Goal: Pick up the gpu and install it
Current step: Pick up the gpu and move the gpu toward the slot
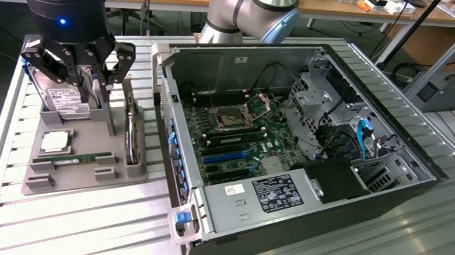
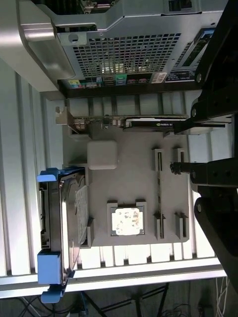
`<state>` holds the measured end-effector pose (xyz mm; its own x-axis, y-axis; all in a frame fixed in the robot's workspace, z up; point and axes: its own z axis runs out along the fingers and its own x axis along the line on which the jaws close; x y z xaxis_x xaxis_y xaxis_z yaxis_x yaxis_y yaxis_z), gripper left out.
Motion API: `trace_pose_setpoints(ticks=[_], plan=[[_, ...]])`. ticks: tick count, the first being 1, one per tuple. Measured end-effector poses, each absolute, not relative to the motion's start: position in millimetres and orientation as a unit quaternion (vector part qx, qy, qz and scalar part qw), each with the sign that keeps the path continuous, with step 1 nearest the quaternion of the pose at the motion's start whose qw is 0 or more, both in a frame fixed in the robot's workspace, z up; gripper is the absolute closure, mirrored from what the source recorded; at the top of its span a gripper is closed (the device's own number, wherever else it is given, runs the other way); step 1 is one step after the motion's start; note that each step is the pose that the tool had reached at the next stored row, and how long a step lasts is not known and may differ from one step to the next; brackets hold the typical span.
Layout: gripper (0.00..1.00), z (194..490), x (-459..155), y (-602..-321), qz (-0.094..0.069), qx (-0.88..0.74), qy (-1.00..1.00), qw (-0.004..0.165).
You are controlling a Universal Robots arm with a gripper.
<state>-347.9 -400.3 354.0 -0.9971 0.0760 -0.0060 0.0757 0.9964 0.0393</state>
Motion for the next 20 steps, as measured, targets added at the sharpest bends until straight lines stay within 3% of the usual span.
trace_pose_setpoints(ticks=[20], plan=[[0.64,348.8,-347.9,-401.2,0.020,0.038,0.999,0.004]])
